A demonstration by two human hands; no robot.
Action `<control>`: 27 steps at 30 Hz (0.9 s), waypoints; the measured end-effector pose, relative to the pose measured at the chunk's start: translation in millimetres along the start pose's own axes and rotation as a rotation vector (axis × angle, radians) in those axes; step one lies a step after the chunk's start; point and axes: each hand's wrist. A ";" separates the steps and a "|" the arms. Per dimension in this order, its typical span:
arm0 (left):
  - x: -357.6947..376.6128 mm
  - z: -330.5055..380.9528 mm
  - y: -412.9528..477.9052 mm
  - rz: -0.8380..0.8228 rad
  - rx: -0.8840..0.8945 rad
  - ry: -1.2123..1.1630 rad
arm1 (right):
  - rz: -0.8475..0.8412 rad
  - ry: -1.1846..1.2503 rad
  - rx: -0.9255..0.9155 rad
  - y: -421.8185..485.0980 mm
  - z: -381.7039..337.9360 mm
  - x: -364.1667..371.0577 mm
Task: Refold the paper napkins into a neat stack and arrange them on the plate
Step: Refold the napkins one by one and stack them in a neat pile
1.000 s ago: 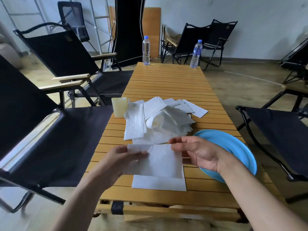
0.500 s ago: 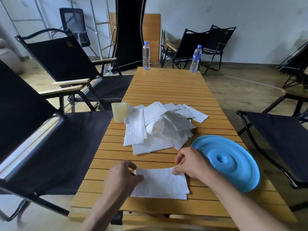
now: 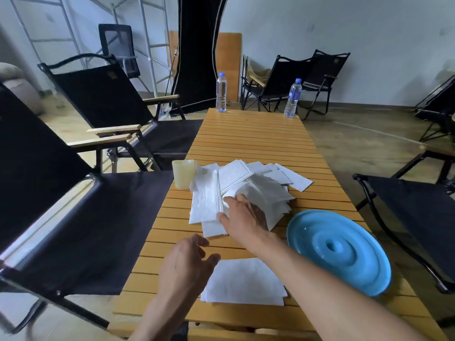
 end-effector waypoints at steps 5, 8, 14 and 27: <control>-0.9 -13.7 -1.2 -0.063 0.013 0.087 | 0.304 0.220 -0.121 -19.0 -1.4 -14.5; -1.5 -15.4 2.6 -0.089 0.036 -0.055 | 0.525 0.589 -0.157 -39.6 5.1 -30.8; -20.6 11.5 2.5 -0.456 -0.009 -1.337 | 0.124 1.339 0.005 -85.4 20.9 -34.6; -35.2 5.3 -1.4 -0.575 0.238 -1.032 | -0.259 1.388 0.318 -79.0 54.2 -53.9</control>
Point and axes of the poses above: each hand's wrist, its own y-axis towards the middle knuckle, its own x-axis out of the palm, z = x × y, and after that the axes turned 6 degrees about -z, right-handed
